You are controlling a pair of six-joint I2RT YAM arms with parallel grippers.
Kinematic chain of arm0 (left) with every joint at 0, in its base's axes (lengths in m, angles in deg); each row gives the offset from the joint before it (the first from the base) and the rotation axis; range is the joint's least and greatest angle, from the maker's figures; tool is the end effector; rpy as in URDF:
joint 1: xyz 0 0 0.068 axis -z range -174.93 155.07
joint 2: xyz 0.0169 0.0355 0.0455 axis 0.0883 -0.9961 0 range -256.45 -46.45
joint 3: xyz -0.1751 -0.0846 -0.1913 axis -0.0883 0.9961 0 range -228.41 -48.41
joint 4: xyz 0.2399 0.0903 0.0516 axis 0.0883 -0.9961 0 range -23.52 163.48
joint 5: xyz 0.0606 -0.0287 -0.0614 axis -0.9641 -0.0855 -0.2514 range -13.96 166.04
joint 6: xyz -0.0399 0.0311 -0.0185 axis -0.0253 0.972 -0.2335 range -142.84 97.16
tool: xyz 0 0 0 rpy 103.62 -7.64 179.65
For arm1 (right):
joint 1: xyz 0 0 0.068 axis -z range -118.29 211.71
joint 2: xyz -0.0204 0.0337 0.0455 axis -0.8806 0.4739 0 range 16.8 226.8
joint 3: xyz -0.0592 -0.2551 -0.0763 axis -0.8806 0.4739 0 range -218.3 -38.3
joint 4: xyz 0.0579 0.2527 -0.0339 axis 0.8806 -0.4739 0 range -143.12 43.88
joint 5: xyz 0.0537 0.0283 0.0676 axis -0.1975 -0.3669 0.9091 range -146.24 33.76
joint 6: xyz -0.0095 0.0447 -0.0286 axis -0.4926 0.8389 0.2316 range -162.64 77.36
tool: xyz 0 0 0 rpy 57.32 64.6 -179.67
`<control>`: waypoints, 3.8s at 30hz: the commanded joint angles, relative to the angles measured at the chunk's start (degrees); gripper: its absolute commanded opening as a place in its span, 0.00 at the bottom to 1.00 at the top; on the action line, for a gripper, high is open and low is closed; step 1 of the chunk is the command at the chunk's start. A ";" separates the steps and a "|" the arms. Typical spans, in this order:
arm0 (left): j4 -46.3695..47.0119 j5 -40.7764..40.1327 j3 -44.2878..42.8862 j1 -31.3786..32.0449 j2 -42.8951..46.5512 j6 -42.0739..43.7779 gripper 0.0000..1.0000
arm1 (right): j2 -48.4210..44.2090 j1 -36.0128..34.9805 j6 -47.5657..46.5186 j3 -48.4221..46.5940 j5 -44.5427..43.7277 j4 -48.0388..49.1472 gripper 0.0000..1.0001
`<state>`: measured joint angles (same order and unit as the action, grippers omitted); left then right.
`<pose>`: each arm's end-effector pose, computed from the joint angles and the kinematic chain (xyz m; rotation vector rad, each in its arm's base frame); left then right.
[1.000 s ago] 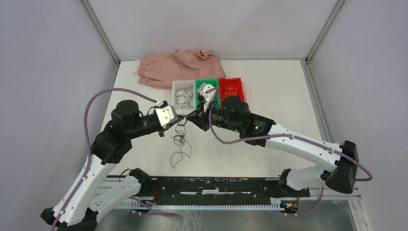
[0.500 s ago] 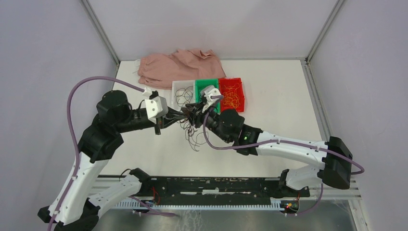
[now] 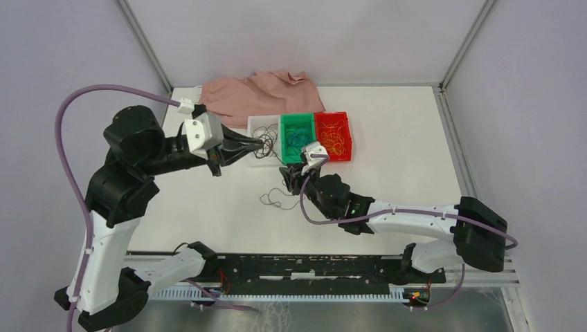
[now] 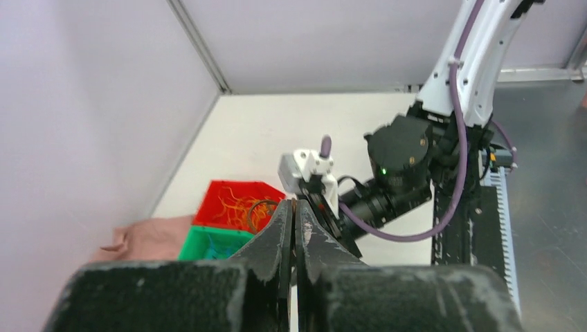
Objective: Untangle the cables
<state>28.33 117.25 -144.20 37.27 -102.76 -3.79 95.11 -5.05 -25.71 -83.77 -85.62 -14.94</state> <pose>0.0930 -0.0864 0.5254 1.1921 1.2162 -0.7693 0.1382 0.2778 0.2865 -0.3030 1.6157 0.7214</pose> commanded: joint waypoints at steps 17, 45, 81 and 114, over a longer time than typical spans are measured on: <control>9.49 -10.62 -18.85 -0.21 -3.25 10.24 0.03 | -9.70 0.93 1.87 11.73 -9.11 0.63 0.43; 46.47 -33.12 -26.51 -0.19 -8.78 22.61 0.03 | -15.03 3.58 9.52 25.12 -13.24 0.90 0.00; 26.13 -31.93 3.34 -0.21 -1.86 22.22 0.03 | -27.08 13.79 9.53 16.35 2.56 -22.94 0.05; 42.11 -33.32 15.99 -12.57 -16.62 23.21 0.03 | -34.67 13.92 10.58 15.25 -2.77 -34.27 0.01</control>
<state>66.43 81.58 -129.03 27.68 -117.49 19.84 62.67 8.63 -15.42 -68.32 -86.30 -48.14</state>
